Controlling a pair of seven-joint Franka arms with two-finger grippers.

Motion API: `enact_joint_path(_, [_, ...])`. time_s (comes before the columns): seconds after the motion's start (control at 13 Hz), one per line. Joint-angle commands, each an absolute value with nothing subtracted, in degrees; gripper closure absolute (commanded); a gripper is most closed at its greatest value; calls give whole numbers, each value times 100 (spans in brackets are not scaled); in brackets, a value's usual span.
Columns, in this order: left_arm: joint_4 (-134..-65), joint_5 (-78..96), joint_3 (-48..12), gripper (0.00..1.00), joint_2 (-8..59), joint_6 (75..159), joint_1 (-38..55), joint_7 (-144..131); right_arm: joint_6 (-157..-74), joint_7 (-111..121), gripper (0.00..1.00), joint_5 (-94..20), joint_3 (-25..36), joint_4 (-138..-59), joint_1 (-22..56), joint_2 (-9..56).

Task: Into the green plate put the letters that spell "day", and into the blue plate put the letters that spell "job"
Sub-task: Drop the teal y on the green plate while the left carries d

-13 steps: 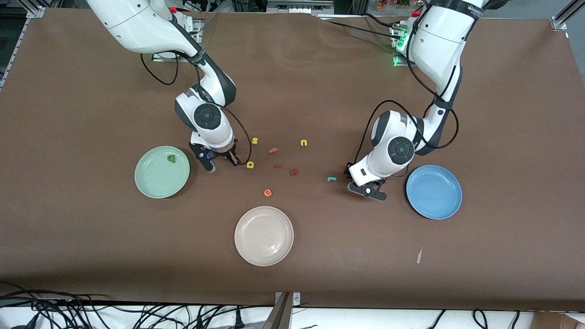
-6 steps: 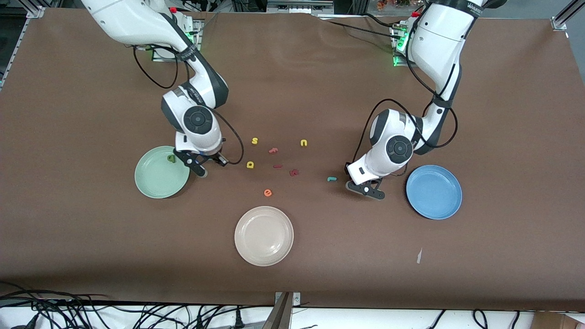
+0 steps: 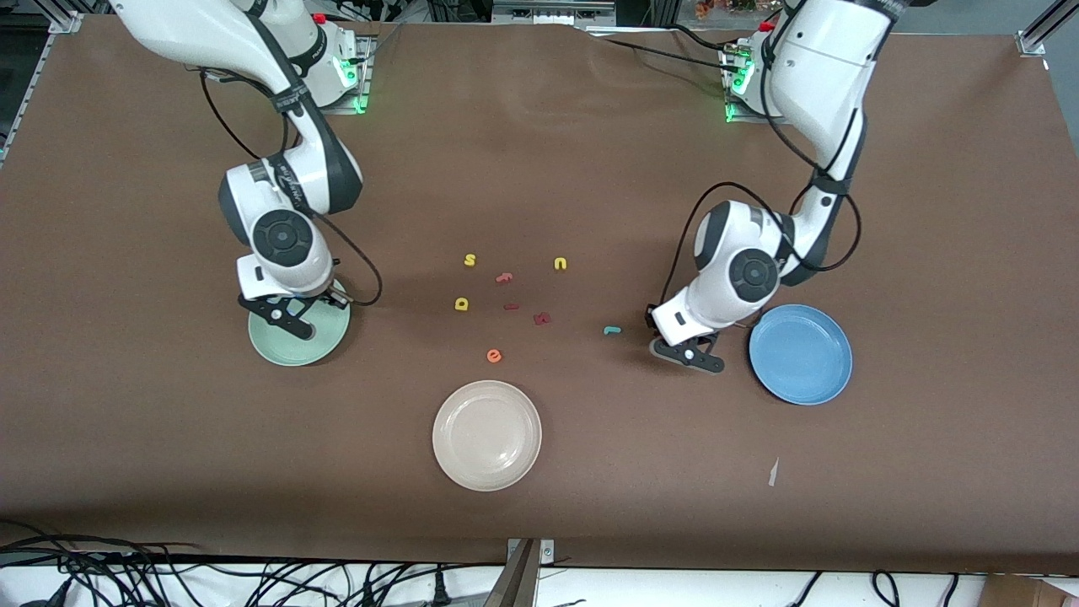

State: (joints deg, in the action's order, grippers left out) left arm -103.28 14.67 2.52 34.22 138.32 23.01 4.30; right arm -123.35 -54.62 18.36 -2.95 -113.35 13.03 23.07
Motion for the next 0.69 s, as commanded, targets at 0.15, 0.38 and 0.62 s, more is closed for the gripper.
enact_joint_path(0.15, [-10791,1327,237,100,2480,13149,1523,1454,-12314,-5396,0,829,-298,-11234,1362,2241])
enact_joint_path(0.38, [-11214,1057,237,100,2215,13148,1117,1906,-12401,-6025,0,353,-334,-10979,1651,2381])
enact_joint_path(0.62, [-11224,195,237,100,2250,13201,923,1890,-12480,-7518,0,62,-334,-10268,2195,2907])
